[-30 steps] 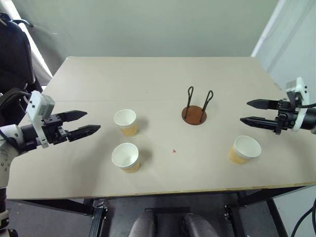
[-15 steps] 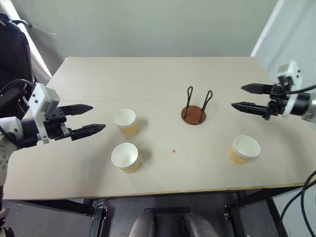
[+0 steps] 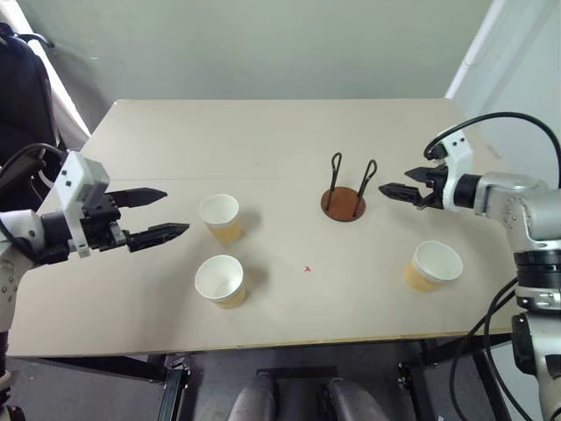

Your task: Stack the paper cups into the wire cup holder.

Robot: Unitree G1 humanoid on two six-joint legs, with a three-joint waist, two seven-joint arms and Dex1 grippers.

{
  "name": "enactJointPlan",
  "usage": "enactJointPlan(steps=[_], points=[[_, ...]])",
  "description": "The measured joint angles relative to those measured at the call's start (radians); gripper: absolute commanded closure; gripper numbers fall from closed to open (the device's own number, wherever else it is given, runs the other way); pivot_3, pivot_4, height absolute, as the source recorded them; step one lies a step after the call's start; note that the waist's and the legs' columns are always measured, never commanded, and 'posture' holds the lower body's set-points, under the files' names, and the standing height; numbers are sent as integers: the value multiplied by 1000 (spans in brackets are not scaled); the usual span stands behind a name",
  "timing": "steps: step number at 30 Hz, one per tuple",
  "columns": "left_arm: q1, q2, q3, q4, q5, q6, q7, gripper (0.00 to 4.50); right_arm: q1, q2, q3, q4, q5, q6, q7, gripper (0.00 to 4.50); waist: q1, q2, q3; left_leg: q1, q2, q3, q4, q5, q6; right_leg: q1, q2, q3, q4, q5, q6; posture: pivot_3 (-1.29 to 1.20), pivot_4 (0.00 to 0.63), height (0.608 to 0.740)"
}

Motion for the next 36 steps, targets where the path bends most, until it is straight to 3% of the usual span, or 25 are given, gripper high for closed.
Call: enactJointPlan(steps=[22, 26, 34, 36], points=[[72, -3, 18, -13, 0, -21, 7, 35, -39, 184, -3, 96, -2, -5, -128, 0, -2, 0, 0, 0, 0, -1, -4, 3, -2, -2, 0, 0, 1, 1, -3, 0, 150, 740], [74, -2, 27, -18, 0, -21, 8, 0, -61, 193, -8, 128, -10, -37, -144, 945, -2, 0, 0, 0, 0, -1, -4, 3, -2, -3, 0, 0, 2, 1, -3, 0, 150, 740], [79, -1, 37, -30, 0, -18, 23, 0, -68, 223, -8, 153, -19, -77, -150, 3928, -2, 0, 0, 0, 0, -1, -4, 3, -2, -3, 0, 0, 2, 1, -3, 0, 150, 740], [79, -1, 38, -34, 0, -17, 26, 0, -68, 224, -8, 153, -20, -79, -150, 4486, -2, 0, 0, 0, 0, -1, -4, 3, -2, -3, 0, 0, 2, 1, -3, 0, 150, 740]])
